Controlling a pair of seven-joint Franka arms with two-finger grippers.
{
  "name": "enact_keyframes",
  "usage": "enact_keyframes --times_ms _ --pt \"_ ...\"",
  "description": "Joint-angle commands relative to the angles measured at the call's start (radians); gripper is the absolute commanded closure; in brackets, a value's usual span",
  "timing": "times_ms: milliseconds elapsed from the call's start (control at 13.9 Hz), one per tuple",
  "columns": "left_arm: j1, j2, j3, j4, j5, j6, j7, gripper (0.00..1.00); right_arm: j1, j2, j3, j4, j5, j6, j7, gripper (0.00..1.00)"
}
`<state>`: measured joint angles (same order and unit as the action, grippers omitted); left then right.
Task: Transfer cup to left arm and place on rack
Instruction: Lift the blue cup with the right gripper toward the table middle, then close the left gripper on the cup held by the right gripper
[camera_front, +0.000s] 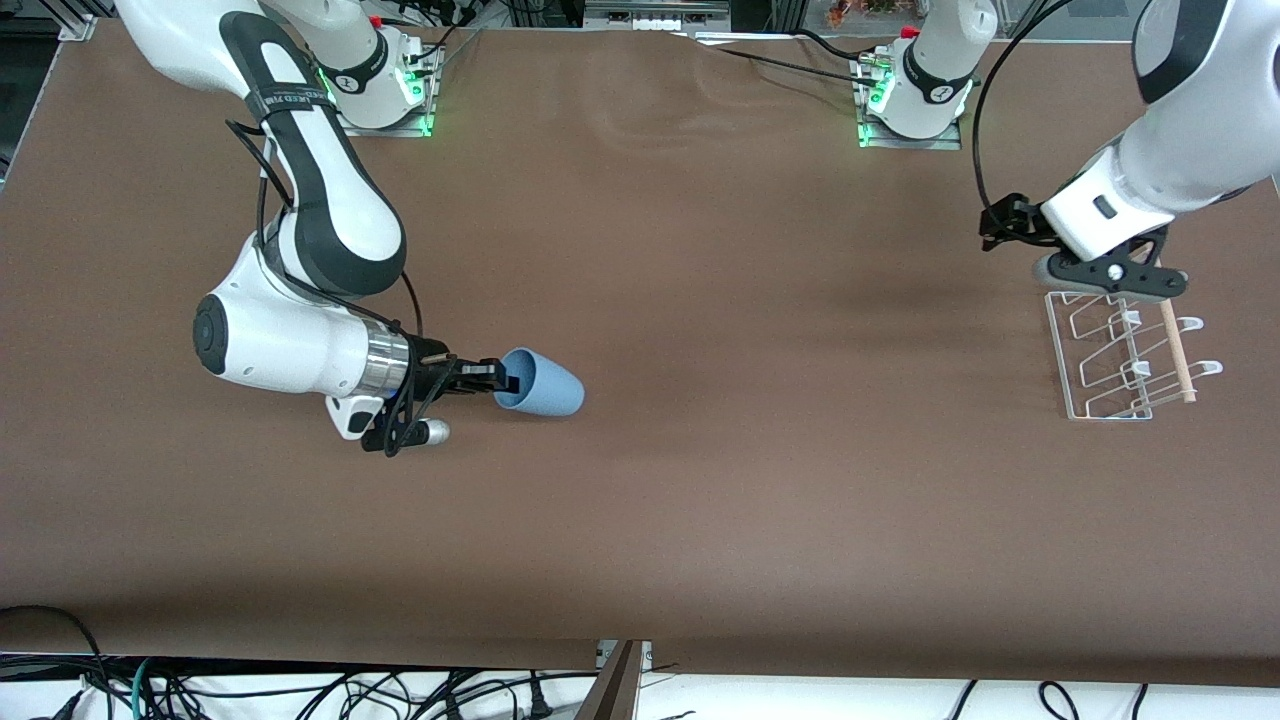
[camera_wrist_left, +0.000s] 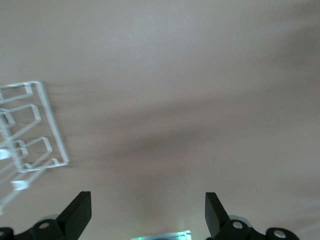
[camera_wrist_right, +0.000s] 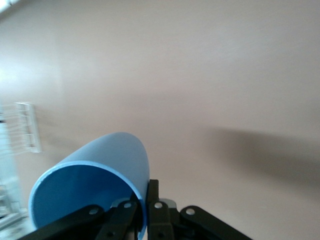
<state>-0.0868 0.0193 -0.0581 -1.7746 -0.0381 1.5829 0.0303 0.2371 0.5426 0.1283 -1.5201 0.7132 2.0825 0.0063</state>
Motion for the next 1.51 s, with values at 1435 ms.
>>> enact_keyframes --times_ms 1435 --pt "-0.048 0.303 -0.098 0.234 -0.575 0.167 1.139 0.00 0.252 0.117 0.037 0.284 0.305 0.041 0.357 1.00"
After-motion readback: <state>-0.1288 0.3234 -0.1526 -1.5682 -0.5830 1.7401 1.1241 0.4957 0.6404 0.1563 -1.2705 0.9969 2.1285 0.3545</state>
